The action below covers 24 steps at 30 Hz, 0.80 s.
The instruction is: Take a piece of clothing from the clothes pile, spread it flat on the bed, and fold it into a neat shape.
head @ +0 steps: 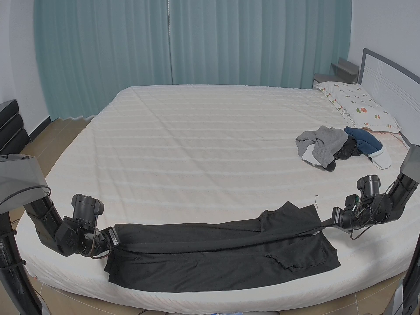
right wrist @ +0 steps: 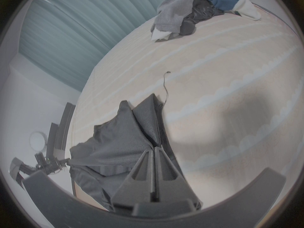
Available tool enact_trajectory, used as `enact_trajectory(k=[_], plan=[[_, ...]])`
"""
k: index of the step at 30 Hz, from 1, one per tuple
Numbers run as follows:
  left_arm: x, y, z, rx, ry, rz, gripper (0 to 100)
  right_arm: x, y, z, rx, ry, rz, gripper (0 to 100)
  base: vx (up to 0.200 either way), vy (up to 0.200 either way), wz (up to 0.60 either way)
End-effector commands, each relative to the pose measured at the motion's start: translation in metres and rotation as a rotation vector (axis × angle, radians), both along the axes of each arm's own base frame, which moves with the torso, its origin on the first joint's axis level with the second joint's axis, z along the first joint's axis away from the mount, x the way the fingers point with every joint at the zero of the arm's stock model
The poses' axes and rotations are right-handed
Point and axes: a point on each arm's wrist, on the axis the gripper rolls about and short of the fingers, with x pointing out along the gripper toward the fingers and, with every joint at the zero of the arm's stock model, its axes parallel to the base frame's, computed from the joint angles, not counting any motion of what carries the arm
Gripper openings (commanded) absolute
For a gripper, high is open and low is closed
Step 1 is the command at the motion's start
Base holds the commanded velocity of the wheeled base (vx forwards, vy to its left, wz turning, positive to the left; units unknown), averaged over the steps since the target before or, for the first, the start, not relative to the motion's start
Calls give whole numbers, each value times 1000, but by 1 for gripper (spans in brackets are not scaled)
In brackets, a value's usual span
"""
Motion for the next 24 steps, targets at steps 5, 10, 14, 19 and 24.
enact_trajectory(k=[5, 10, 14, 19, 24], plan=[[-4, 0, -4, 4, 25, -4, 100, -1, 1, -13, -5, 36, 12, 100, 0, 0, 0], [-5, 0, -7, 3, 35, -5, 100, 0, 3, -6, 6, 15, 13, 100, 0, 0, 0], [-4, 0, -4, -4, 17, 1, 100, 9, 2, 9, 35, -33, -26, 100, 0, 0, 0], [1, 9, 9, -15, -58, 38, 100, 23, 1, 27, 163, -52, -138, 100, 0, 0, 0], [11, 16, 21, -29, -119, 65, 100, 29, 2, 20, 256, -27, -222, 100, 0, 0, 0]])
